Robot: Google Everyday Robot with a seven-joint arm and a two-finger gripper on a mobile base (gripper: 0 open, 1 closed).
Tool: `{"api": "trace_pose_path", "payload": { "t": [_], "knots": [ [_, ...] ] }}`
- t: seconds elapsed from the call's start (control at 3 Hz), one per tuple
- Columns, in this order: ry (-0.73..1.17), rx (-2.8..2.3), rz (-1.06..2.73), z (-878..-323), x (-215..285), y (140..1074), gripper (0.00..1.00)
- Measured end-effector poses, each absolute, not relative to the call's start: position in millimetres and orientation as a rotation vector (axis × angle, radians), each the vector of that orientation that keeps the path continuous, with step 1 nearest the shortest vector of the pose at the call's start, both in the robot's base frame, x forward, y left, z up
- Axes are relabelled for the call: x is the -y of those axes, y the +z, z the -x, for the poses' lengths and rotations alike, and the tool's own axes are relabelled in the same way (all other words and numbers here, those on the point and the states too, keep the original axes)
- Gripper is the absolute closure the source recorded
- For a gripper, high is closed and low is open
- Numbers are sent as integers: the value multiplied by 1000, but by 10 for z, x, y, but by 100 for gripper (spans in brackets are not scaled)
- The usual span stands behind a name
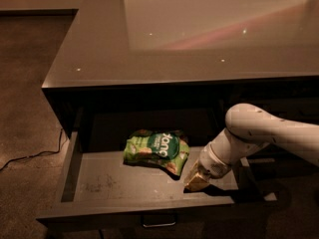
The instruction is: Open top drawer
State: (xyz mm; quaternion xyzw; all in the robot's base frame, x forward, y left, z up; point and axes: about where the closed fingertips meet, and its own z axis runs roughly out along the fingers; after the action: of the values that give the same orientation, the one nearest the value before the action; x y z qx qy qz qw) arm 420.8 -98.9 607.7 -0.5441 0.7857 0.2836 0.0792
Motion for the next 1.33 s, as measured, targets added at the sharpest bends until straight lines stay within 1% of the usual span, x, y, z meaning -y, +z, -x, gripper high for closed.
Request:
{"api": "trace_pose_path", "payload": {
  "t": [0.33, 1.0, 1.33],
  "knots": [
    [849, -2351, 1628, -4208, 989, 6077, 58],
    [849, -2351, 1628, -4208, 988, 6076, 12],
    [849, -2351, 1628, -4208, 988, 6076, 0]
  ]
}}
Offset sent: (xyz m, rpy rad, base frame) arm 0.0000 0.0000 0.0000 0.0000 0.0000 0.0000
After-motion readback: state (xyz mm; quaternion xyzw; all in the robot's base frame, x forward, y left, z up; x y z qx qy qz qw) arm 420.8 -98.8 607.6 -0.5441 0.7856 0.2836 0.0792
